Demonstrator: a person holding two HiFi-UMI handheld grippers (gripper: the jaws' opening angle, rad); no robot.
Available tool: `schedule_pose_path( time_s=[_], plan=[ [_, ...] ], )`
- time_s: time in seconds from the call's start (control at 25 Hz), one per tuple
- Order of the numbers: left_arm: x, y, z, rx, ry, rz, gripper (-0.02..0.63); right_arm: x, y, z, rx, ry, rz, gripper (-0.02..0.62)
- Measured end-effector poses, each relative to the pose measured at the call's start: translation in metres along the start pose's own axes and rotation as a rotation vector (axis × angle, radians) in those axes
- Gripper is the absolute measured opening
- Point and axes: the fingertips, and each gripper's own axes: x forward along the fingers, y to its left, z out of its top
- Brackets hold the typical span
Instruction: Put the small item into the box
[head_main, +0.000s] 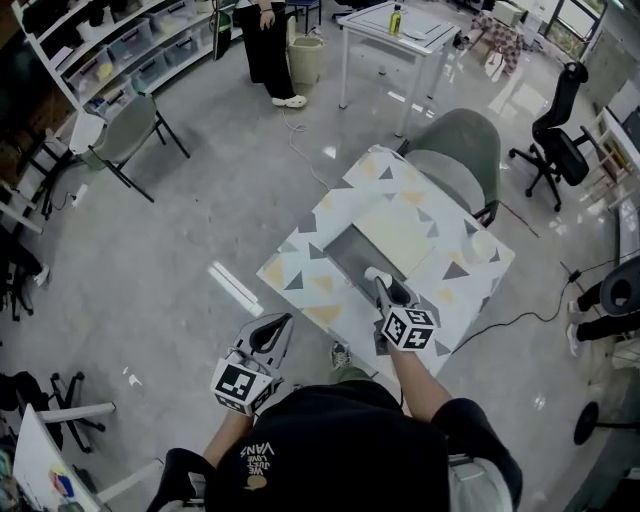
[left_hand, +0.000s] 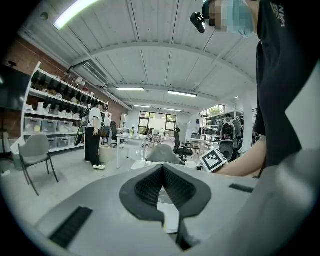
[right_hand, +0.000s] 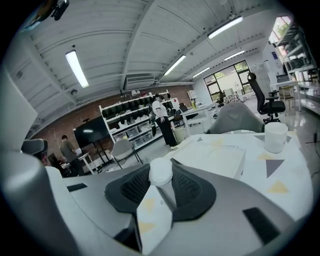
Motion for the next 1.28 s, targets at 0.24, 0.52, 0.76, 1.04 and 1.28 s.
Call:
schedule_pose_path(
  time_s=[0.24,0.52,0.76,1.04,1.28],
  plan=[
    [0.006,0.013,-0.005,-0.012,0.023,0.071,0.006,0.056,-0.007,-0.013,-0.01,0.086,0.03,0.124],
    [0.014,0.024,-0.013,-0.042,0.052,0.125,0.006,0.112,-0.02,-0.029,0.009,0.176,0.038,0.124],
    [0.015,0.037,-0.02,-0.06,0.081,0.172,0.006,0.14,-0.026,-0.042,0.051,0.212,0.045,0.124],
    [0.021,0.039,-0.018,-0.071,0.081,0.172,0.006,0.151,-0.032,-0.059,0.065,0.277,0.048,0.126],
    [0.023,0.042,-0.016,-0.066,0.082,0.16,0.006,0.146,-0.039,-0.065,0.122,0.314,0.042,0.132]
  ],
)
